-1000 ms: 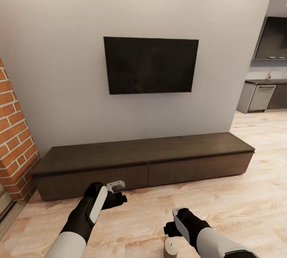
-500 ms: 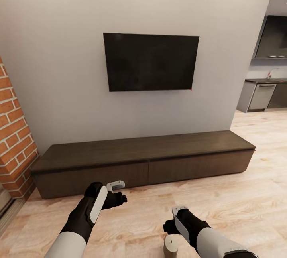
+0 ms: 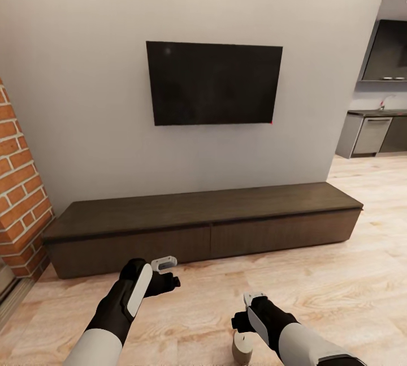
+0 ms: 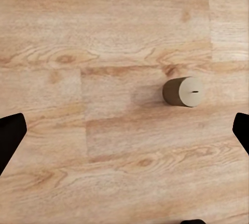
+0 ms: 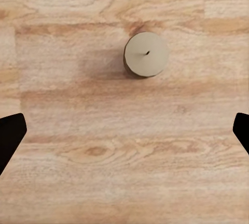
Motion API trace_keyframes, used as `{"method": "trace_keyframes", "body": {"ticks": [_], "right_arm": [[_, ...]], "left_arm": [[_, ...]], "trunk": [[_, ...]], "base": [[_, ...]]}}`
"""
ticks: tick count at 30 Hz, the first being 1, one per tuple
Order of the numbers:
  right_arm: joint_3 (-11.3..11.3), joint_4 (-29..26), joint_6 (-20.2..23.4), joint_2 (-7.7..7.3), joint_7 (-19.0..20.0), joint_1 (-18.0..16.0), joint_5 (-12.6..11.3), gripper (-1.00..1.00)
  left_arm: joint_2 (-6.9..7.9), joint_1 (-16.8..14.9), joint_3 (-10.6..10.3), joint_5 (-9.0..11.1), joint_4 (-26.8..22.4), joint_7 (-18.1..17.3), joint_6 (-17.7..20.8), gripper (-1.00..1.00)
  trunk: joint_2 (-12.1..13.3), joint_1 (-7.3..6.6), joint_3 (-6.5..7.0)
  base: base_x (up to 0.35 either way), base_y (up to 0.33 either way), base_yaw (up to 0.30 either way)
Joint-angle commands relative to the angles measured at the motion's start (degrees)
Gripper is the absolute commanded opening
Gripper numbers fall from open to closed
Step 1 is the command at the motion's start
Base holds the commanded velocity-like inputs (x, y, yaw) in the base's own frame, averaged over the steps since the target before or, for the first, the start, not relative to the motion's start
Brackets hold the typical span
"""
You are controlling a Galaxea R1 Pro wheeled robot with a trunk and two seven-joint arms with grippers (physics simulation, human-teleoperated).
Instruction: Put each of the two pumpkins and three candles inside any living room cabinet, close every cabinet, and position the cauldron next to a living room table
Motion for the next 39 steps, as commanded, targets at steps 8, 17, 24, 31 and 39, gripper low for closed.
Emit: {"method": "trace_keyframes", "body": {"ticks": [8, 17, 24, 31, 39], "right_arm": [[0.4, -0.1, 0.4, 0.0, -0.1, 0.0, 0.0, 1.0], [0.3, -0.2, 0.4, 0.0, 0.4, 0.0, -0.1, 1.0], [0.2, -0.2, 0.4, 0.0, 0.6, 0.0, -0.2, 1.0], [0.1, -0.2, 0.4, 0.0, 0.6, 0.0, -0.2, 1.0], [0.1, -0.2, 0.4, 0.0, 0.6, 0.0, -0.2, 1.0]], "left_arm": [[-0.05, 0.0, 0.1, 0.6, -0.1, 0.5, 0.2, 1.0], [-0.05, 0.0, 0.1, 0.6, -4.9, 0.2, 0.3, 1.0], [-0.05, 0.0, 0.1, 0.6, -9.8, 0.0, 0.5, 1.0], [0.04, 0.3, 0.0, 0.5, -15.9, -0.2, 0.9, 1.0], [0.12, 0.4, 0.0, 0.5, -16.7, -0.3, 1.0, 1.0]], "trunk": [[-3.3, 1.76, -1.5], [-6.9, 3.73, -3.12], [-9.7, 5.27, -4.37], [-12.5, 6.81, -5.63], [-15.7, 8.56, -7.07]], "base": [[0.0, 0.0, 0.0], [0.0, 0.0, 0.0], [0.0, 0.0, 0.0], [0.0, 0.0, 0.0], [0.0, 0.0, 0.0]]}}
